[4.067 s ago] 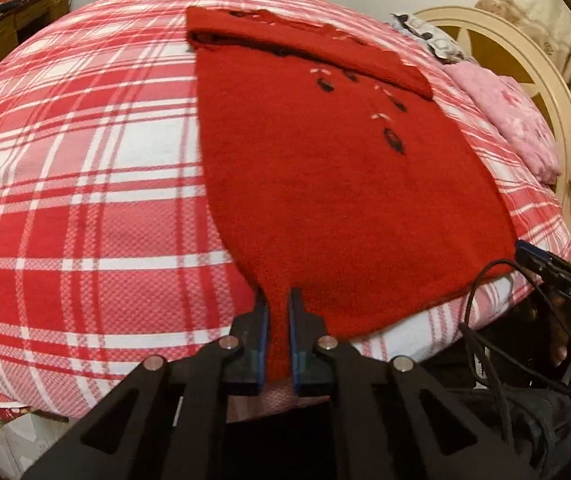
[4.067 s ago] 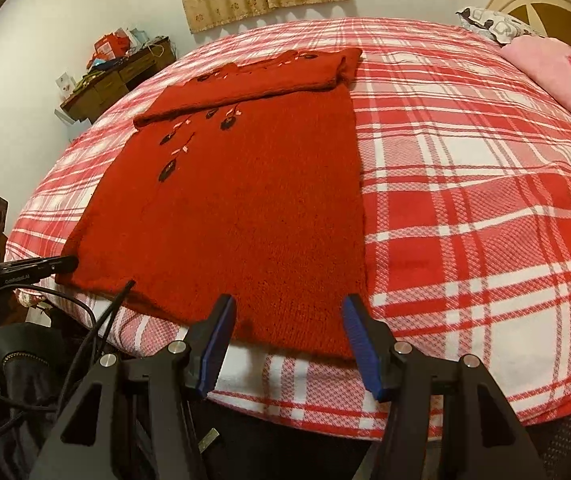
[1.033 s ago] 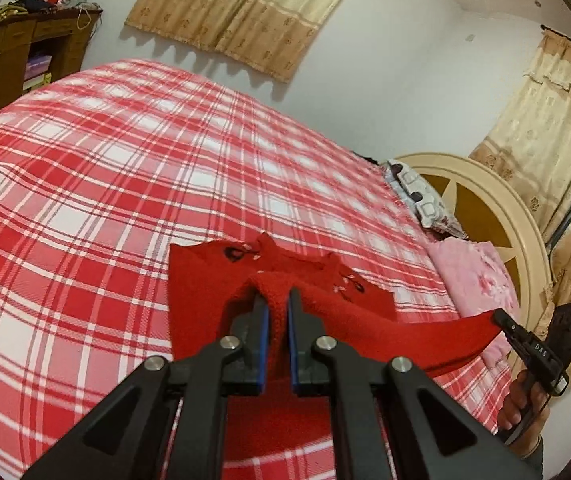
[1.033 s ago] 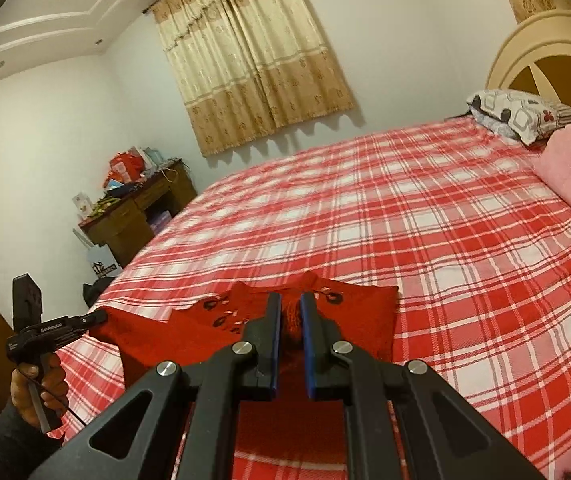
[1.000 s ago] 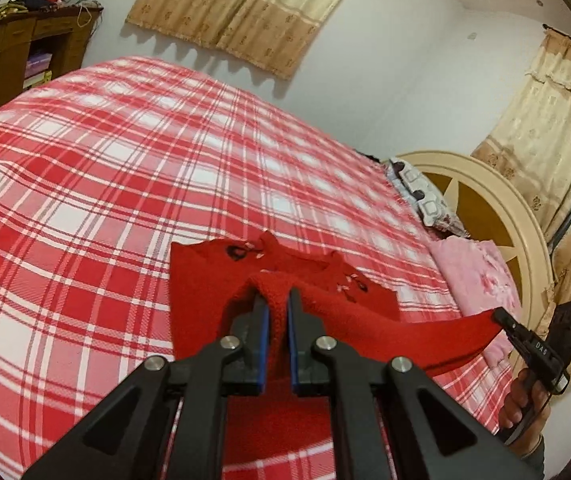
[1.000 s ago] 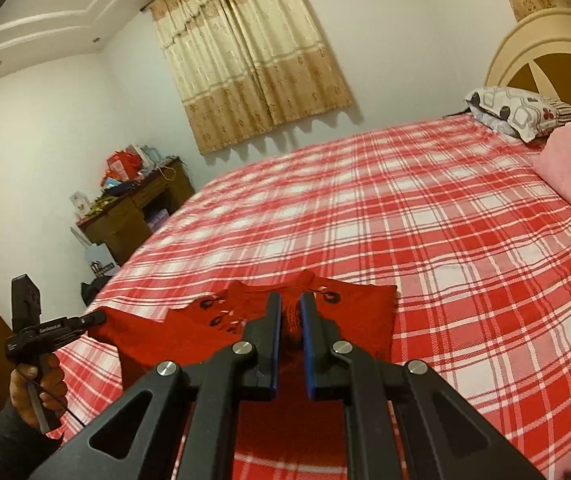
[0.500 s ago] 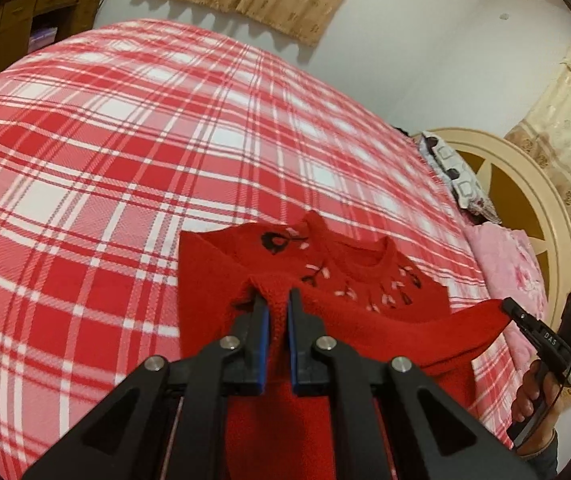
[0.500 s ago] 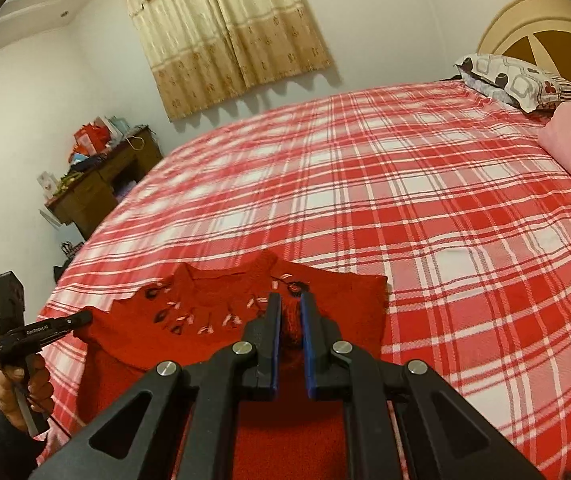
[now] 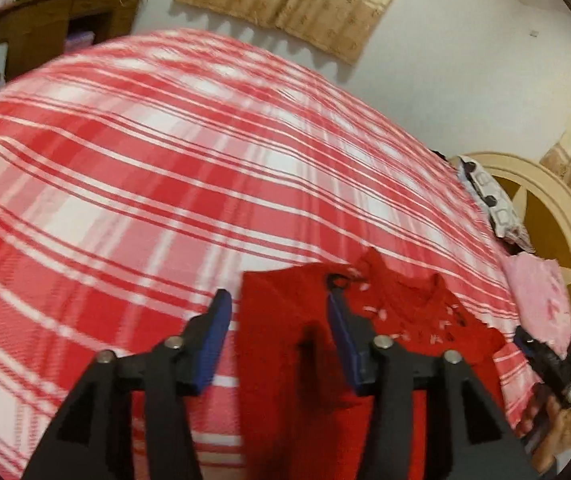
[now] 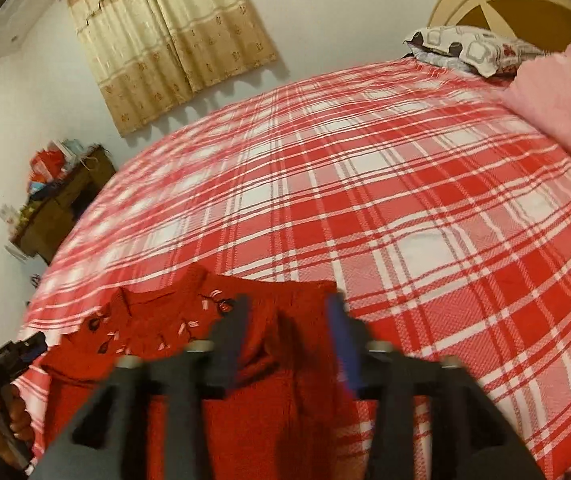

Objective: Fold small clothes
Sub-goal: 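Lower the hem onto the collar and open both grippers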

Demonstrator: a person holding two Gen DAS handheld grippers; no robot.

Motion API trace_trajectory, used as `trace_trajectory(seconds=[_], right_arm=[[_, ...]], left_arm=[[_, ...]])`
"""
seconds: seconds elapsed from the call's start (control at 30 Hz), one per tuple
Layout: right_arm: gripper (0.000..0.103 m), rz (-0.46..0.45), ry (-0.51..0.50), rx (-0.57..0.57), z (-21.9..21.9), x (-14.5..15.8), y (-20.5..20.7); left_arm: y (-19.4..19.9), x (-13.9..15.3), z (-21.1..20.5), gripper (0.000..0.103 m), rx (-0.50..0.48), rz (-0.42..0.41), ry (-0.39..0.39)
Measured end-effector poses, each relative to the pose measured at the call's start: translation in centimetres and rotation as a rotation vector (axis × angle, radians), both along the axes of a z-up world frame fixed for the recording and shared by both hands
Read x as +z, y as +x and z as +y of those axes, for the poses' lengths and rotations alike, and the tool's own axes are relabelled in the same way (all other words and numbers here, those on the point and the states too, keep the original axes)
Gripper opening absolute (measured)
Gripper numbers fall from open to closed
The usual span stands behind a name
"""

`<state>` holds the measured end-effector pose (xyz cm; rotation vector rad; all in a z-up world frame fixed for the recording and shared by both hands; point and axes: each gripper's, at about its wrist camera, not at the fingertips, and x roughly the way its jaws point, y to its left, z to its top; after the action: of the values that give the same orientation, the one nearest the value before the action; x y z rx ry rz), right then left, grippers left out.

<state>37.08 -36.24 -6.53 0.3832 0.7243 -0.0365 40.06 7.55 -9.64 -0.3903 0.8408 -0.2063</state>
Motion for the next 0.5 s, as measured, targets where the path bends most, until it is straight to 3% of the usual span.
trace_trajectory(seconds=[0.1, 0.27, 0.4, 0.5], right_arm=[[0.051, 0.017, -0.012, 0.01, -0.1, -0.1, -0.7], [0.051, 0.099, -0.144, 0.054, 1.5, -0.9, -1.8], [0.051, 0.218, -0.287, 0.133, 3.8, -2.8, -0.4], [0.051, 0.255, -0.3, 0.147, 4.5, -3.5, 1.5]], left_arm=[[-1.7, 0.0, 0.3, 0.054, -0.015, -0.012, 0.085], [-4.9, -0.5, -0.4, 0.065, -0.085, -0.031, 0.183], [-4.3, -1.1, -3.1, 0.067, -0.156, -0.028, 0.302], [-2.2, -1.3, -4.0, 0.067, -0.124, -0.025, 0.341]])
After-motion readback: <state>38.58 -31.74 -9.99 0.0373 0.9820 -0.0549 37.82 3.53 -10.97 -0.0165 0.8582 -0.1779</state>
